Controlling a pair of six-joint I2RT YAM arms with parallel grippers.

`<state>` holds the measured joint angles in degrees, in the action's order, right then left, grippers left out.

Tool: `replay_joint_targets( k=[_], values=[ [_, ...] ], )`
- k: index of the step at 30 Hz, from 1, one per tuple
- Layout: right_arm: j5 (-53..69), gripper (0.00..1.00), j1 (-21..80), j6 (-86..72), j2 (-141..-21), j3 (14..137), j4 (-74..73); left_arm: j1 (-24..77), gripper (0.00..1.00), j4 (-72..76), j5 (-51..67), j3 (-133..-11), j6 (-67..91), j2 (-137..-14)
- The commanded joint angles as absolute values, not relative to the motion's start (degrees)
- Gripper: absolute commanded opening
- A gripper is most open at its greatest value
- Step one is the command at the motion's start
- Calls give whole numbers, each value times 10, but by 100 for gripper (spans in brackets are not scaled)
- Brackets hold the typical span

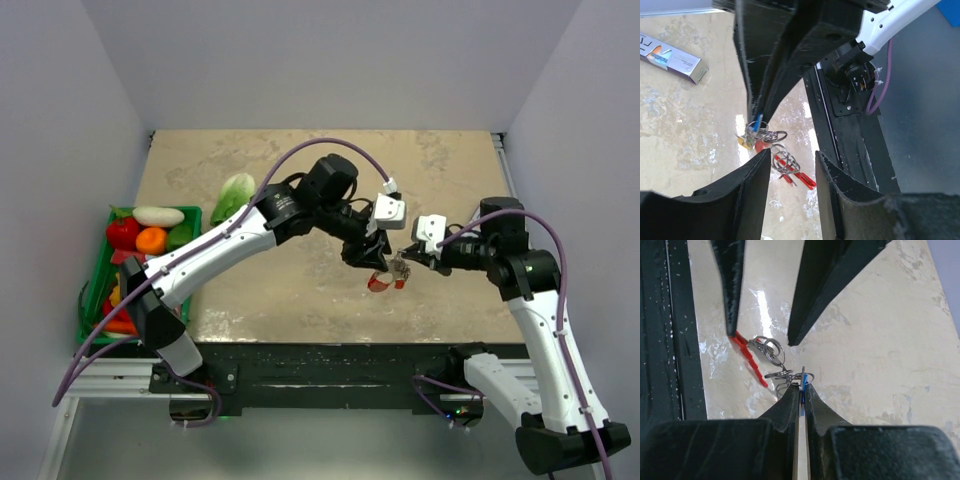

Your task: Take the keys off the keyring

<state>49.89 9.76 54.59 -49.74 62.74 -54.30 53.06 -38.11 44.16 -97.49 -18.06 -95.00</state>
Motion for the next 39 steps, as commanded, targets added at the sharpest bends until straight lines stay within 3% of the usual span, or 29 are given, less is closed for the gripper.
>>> replay_joint_targets(
  k=[1, 8, 13, 20, 30, 39],
  values=[
    [476, 0, 100, 496, -493, 655, -490, 545, 46, -392, 407, -1010, -205, -945],
    [438, 0, 100, 453, -496, 657, -451, 572, 47, -407, 375, -1075, -206, -967],
    [429, 0, 99, 437, -496, 653, -440, 596, 47, -432, 414, -1110, -222, -998],
    [416, 0, 99, 425, -490, 654, -435, 618, 47, -418, 382, -1079, -212, -1015],
    [393, 0, 100, 400, -477, 641, -416, 599, 38, -358, 309, -1035, -157, -997],
    [385, 0, 100, 374, -474, 647, -404, 584, 32, -322, 350, -1006, -112, -1005]
  ],
)
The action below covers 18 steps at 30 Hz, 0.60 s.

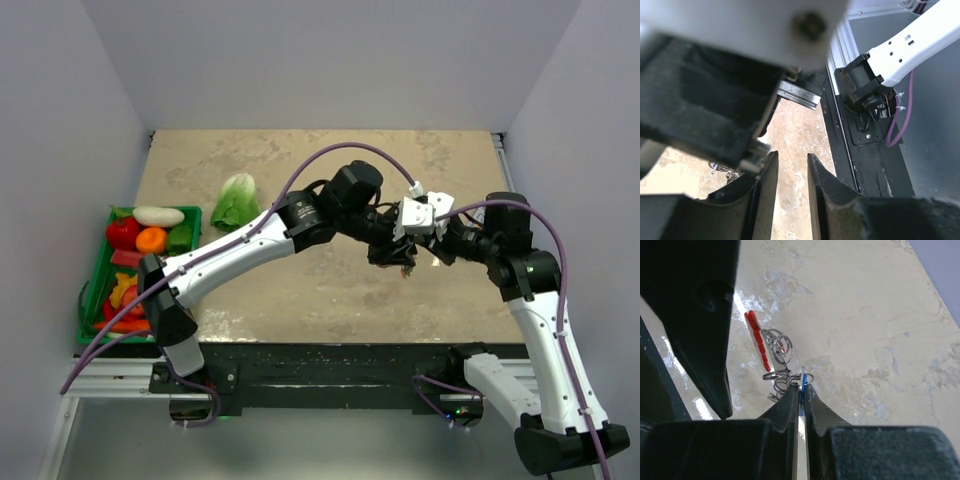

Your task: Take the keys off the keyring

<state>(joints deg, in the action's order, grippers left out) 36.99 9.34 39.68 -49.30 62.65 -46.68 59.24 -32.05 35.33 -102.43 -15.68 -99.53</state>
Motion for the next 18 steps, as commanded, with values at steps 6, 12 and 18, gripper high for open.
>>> replay_joint_targets(
  k=[6, 12, 18],
  values=[
    [375, 0, 99, 357, -471, 649, -395, 517, 25, -265, 436, -976, -41, -995],
    [374, 0, 98, 345, -474, 648, -384, 496, 24, -239, 536, -962, -25, -985],
    [365, 0, 97, 333, -476, 646, -374, 497, 24, -243, 576, -981, -25, -984]
  ],
)
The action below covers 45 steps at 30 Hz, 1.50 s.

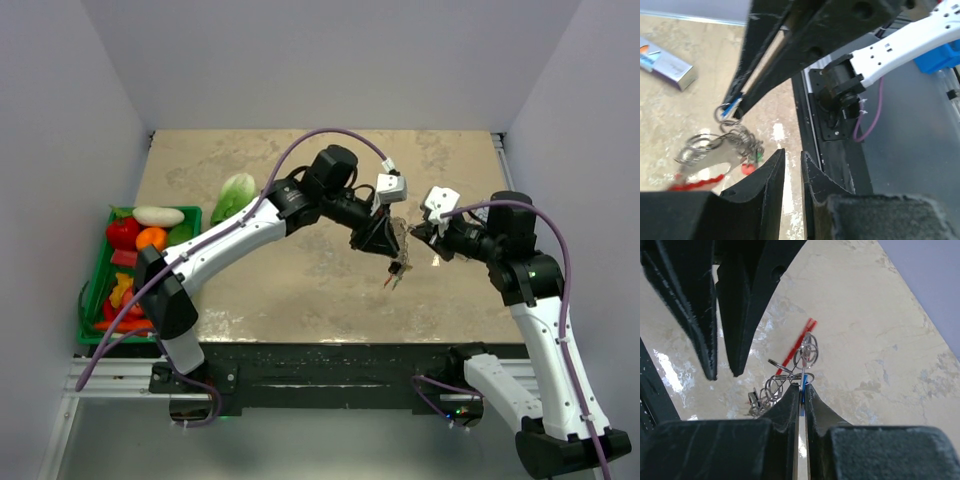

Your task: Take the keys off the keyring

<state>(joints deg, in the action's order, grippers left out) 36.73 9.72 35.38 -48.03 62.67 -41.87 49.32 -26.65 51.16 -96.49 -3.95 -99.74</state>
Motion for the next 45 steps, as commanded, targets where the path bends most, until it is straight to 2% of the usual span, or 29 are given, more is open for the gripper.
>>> replay_joint_targets(
  k=[1, 14, 20, 27, 45],
  values=[
    [358, 0, 97, 330, -475, 645, -371, 497, 24, -243, 582, -983, -25, -984],
    [351, 0, 98, 307, -476, 637, -354, 517, 29, -230, 565, -1017, -4, -1008],
    [359, 0, 98, 301, -475, 642, -356, 526, 29, -224, 518, -1009, -4, -1027],
    [367, 0, 98, 304, -471, 642, -359, 521, 29, -230, 447, -1007, -12, -1013],
    [367, 0, 97, 309, -471, 640, -361, 516, 26, -258, 438, -1024, -40, -1003]
  ],
)
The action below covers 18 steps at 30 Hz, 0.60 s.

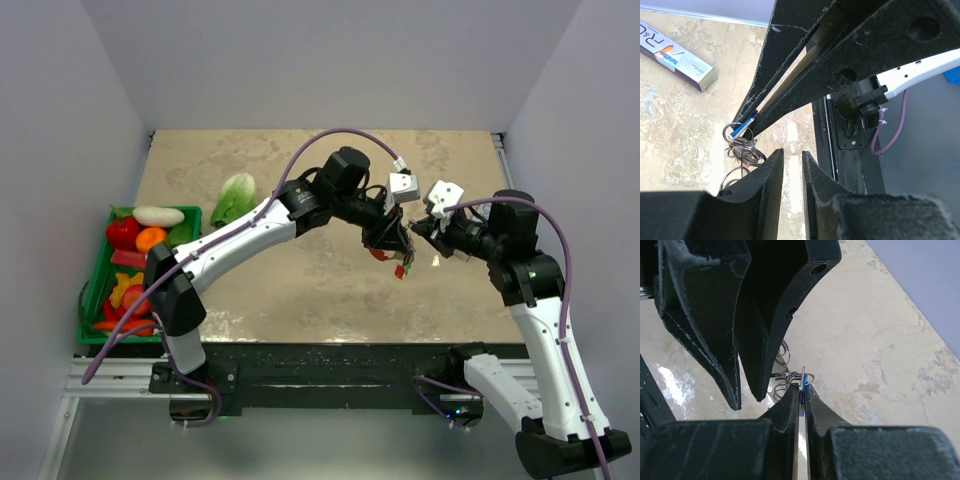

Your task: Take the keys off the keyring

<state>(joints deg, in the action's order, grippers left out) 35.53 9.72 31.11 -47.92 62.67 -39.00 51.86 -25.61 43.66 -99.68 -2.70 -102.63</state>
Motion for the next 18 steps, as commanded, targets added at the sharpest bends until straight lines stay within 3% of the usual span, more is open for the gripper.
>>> replay_joint_targets(
  k=[1, 18],
  values=[
    [367, 0, 97, 310, -472, 641, -363, 516, 25, -259, 437, -1024, -41, -1002],
    [366, 0, 98, 312, -471, 639, -364, 512, 25, -277, 425, -1023, -60, -985]
  ],
)
